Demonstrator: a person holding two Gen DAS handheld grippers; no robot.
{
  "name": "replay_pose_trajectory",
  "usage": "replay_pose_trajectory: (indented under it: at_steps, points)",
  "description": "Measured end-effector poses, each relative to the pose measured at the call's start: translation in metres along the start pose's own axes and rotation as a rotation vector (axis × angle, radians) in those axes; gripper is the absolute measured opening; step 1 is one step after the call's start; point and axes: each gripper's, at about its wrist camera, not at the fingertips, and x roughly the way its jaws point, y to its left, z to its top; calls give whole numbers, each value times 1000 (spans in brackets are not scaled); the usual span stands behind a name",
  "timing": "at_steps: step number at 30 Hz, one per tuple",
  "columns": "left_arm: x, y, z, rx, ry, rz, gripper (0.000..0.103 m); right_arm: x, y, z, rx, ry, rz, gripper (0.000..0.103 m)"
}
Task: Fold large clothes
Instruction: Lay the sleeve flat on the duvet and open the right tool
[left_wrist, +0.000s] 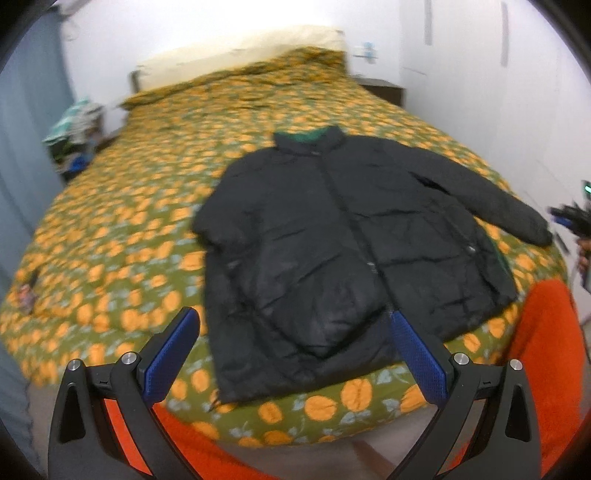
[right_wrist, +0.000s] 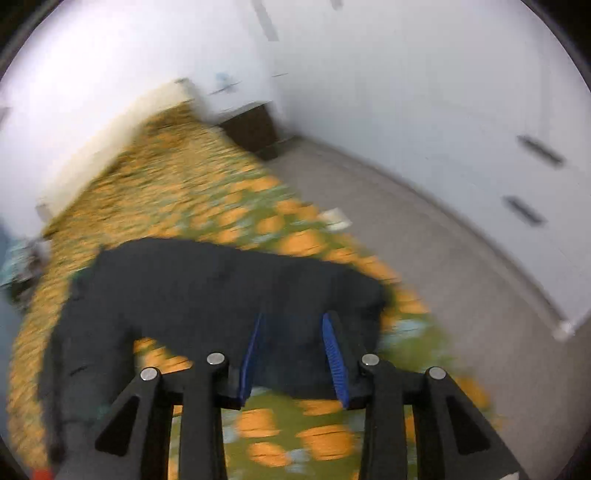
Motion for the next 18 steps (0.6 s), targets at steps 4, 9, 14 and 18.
replay_pose_trajectory:
  at_steps: [4,9,14,18]
  points:
    - [23,-11,1,108,30,-104,103,57,-8,-14,43,245,-70,35]
    - [63,-42,-10,339,76,-136,103,39,15,-23,4,165,-183,35]
    - [139,-60,-21,454,184,-121,102,-34,77,-28,-150,23,-80,35]
    - [162,-52,-16,413,223,-171,45,-72,134,-41,-290,-44,0,39]
